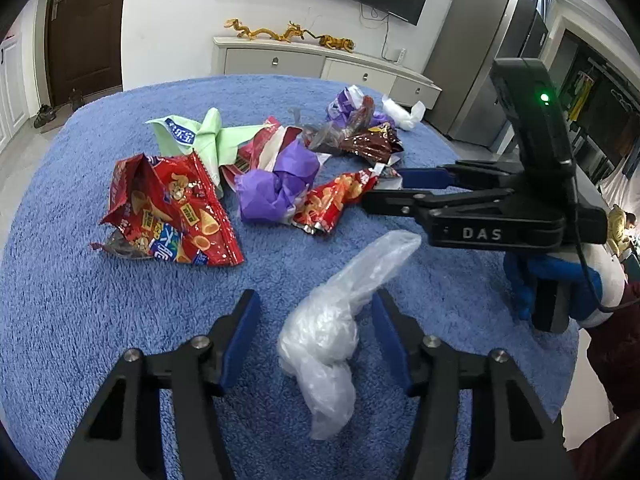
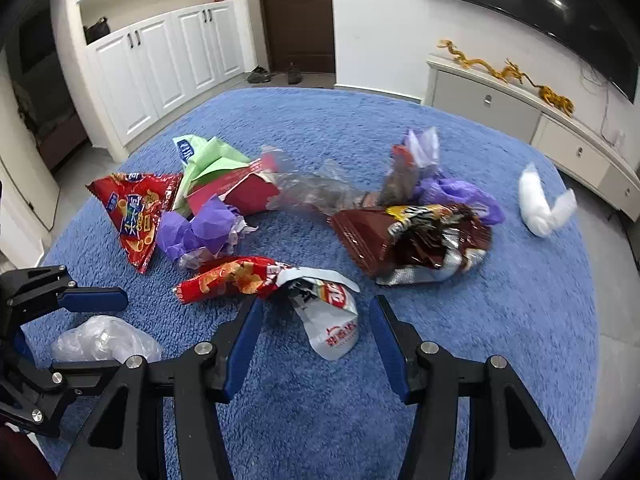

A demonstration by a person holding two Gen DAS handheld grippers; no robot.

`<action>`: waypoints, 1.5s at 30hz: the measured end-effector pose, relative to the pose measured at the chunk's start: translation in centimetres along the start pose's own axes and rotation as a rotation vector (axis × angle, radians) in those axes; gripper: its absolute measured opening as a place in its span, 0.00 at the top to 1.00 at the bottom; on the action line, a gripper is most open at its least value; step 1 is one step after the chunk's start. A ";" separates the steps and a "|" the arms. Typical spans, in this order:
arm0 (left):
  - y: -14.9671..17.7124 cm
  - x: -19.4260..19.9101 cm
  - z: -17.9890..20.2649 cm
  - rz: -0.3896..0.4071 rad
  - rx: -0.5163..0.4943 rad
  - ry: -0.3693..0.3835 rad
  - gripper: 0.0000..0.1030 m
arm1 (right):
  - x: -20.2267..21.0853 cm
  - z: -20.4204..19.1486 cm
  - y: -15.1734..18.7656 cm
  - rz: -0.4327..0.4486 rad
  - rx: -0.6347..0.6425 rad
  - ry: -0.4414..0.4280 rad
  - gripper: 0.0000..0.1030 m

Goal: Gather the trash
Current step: 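Grasp the clear plastic bag with left tool while right tool grasps red wrapper, then carry both items over the bin and open both tools to release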

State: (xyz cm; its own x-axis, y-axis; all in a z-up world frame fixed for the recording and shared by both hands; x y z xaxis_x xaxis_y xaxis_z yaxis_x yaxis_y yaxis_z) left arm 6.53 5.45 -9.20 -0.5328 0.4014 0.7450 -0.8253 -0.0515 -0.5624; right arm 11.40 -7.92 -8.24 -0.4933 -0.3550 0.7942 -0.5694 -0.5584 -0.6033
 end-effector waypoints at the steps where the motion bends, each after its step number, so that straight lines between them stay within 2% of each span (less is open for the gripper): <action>1: 0.0 0.0 0.0 0.002 0.000 -0.004 0.52 | -0.2 -0.2 0.0 -0.001 0.009 -0.006 0.65; 2: 0.0 0.0 0.0 0.004 0.001 -0.006 0.54 | -0.3 -0.3 0.1 -0.002 0.015 -0.006 0.76; 3: -0.1 0.1 -0.1 0.006 0.005 -0.006 0.59 | -0.3 -0.5 0.2 -0.002 0.020 -0.001 0.76; 4: -0.1 0.2 -0.1 0.008 0.012 -0.004 0.64 | -0.2 -0.6 0.4 0.004 0.015 -0.006 0.82; 6: -0.1 0.4 -0.3 0.013 0.026 -0.003 0.67 | 0.5 -0.5 0.8 0.028 -0.003 -0.009 0.86; 9: -0.1 1.1 -0.2 0.028 0.036 -0.009 0.74 | 2.2 -0.2 1.7 0.061 -0.030 -0.001 0.87; 16: 0.2 3.4 1.0 0.067 0.017 -0.018 0.75 | 6.3 -0.4 4.0 0.133 -0.094 0.019 0.88; 25: 0.0 5.4 4.8 0.098 -0.042 -0.029 0.76 | 12.8 2.0 7.9 0.246 -0.222 0.090 0.88; 33: -0.8 3.8 11.0 0.056 -0.121 0.013 0.76 | 18.1 7.0 14.4 0.267 -0.332 0.243 0.88; 39: -1.8 0.3 18.5 -0.005 -0.239 0.085 0.76 | 21.1 12.0 21.8 0.259 -0.510 0.351 0.88; 45: -2.5 -5.2 27.1 -0.080 -0.350 0.151 0.76 | 22.4 16.5 29.1 0.210 -0.694 0.443 0.88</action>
State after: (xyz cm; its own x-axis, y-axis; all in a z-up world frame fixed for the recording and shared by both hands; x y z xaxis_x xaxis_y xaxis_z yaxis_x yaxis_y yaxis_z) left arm 6.26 -21.32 -2.01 -0.4142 0.5230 0.7449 -0.7355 0.2898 -0.6124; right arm -5.34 -44.52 -6.82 -0.7635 0.0069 0.6458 -0.6402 0.1240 -0.7581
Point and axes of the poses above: each gripper's, at about its wrist camera, not at the fingertips, and x roughly against the way its jaws point, z to its right, y to its underside, the point moved 3 cm from there along -x, roughly the way its jaws point, and after that the axes turned 12 degrees about x, right-handed, at the moved point
